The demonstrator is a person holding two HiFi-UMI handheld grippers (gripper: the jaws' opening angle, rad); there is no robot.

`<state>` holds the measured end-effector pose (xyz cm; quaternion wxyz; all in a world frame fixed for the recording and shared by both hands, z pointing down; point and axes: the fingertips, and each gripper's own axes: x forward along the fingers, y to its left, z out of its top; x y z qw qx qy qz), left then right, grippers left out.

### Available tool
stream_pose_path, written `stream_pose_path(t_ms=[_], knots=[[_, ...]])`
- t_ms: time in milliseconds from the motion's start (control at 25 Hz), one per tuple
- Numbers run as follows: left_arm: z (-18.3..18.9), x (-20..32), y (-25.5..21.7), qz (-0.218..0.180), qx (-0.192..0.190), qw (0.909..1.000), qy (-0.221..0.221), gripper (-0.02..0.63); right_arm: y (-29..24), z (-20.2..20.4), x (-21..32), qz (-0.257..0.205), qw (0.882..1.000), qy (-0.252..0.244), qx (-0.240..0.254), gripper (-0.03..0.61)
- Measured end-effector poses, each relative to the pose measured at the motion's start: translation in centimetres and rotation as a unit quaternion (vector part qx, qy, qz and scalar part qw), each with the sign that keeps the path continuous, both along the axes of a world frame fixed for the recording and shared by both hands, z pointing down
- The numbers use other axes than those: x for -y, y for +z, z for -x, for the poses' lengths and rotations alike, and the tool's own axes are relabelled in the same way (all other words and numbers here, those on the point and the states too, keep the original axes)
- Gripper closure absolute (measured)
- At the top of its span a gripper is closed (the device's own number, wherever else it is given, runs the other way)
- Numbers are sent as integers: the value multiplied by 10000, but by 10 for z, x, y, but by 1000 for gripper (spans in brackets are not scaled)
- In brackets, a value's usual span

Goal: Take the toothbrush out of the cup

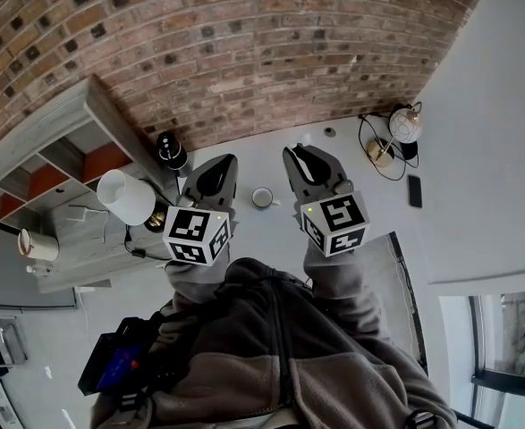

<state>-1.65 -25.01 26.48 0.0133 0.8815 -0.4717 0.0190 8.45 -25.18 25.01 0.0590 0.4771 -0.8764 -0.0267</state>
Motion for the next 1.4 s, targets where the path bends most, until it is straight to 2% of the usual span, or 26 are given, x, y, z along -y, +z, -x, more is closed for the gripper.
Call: stream_pose_path(t_ms=[1400], knots=[[15, -13, 10, 129, -32, 9999, -50, 609, 7, 24, -18, 0, 9999, -169, -6, 529]])
